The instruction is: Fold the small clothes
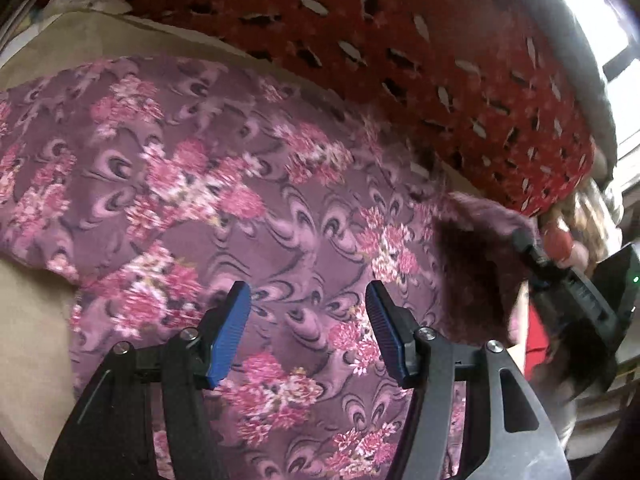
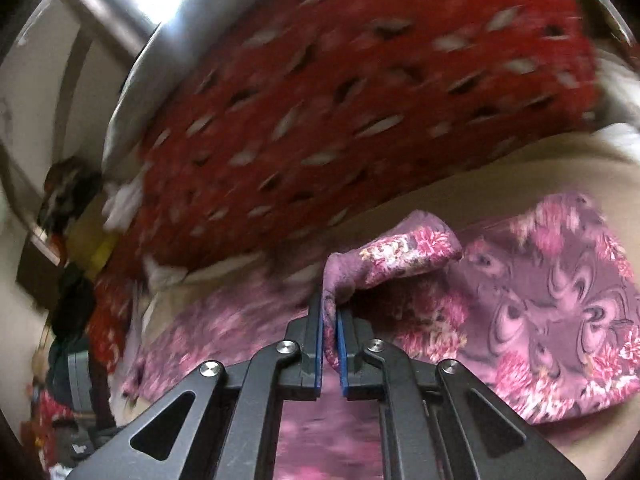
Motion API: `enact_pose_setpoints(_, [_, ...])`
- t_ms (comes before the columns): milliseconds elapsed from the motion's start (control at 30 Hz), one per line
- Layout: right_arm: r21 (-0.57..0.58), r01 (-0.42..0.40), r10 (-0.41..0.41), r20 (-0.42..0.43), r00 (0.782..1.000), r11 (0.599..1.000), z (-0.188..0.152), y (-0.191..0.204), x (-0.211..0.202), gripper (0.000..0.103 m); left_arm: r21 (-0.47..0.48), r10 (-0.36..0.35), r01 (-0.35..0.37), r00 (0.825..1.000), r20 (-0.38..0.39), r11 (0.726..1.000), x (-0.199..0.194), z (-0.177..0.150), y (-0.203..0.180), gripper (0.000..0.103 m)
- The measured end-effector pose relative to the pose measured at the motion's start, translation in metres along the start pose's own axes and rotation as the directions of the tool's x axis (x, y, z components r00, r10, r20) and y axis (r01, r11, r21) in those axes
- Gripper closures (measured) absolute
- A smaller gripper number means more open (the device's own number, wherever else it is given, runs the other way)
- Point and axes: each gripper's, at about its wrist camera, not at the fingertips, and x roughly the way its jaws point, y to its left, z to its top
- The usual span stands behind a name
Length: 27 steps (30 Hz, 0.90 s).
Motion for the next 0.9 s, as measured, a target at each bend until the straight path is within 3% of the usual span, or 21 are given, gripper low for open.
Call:
enact_pose_setpoints(133, [-0.049, -0.062, 0.057, -0.092, 0.994, 0.997, -0.035, 0.042, 0.036, 0.091, -0.012, -0.027, 0.027, 1.0, 0.011, 1.0, -0.01, 0.003, 0.007, 0.045])
enact_pose_setpoints(300, [-0.089, -0.075, 0.047, -0.285, 0.958, 0.993, -0.086, 0.057, 0.07, 0.077, -0.028, -0.098, 0.096, 0.994, -0.04, 0.995, -0.006, 0.002, 0.014, 0.045])
enact_pose_setpoints(367, [-0.108, -0.091, 0.058, -0.282, 0.958, 0.99, -0.094, 0.062, 0.061, 0.074, -0.031, -0.134, 0.132, 0.989, -0.067, 0.991, -0.001, 0.001, 0.011, 0.045])
enact_pose_setpoints(433, [-0.141, -0.096, 0.054, -0.277, 0.959, 0.985, -0.097, 0.064, 0.048, 0.06, -0.016, -0.17, 0.169, 0.981, -0.094, 0.985, 0.005, -0.002, 0.003, 0.045])
enact_pose_setpoints(500, [-0.169, -0.075, 0.029, -0.257, 0.966, 0.983, -0.098, 0.062, 0.036, 0.056, 0.035, -0.166, 0.17, 0.98, -0.106, 0.985, 0.008, -0.005, -0.011, 0.044])
enact_pose_setpoints(567, [-0.154, -0.054, 0.015, -0.243, 0.97, 0.987, -0.101, 0.052, 0.024, 0.056, 0.073, -0.132, 0.139, 0.987, -0.096, 0.988, 0.012, -0.008, -0.021, 0.034])
enact_pose_setpoints(633, [-0.117, -0.03, 0.003, -0.225, 0.974, 0.993, -0.1, 0.036, 0.007, 0.056, 0.103, -0.078, 0.086, 0.994, -0.082, 0.991, 0.021, -0.01, -0.031, 0.03])
enact_pose_setpoints(800, [-0.023, -0.004, 0.0, -0.182, 0.983, 1.0, -0.098, -0.003, -0.031, 0.056, 0.128, 0.039, -0.034, 0.998, -0.04, 0.991, 0.039, -0.01, -0.043, 0.03])
enact_pose_setpoints(900, [0.021, 0.026, -0.023, -0.137, 0.99, 0.999, -0.092, -0.025, -0.057, 0.056, 0.061, 0.028, -0.03, 0.999, 0.035, 0.998, 0.036, -0.007, -0.037, 0.031])
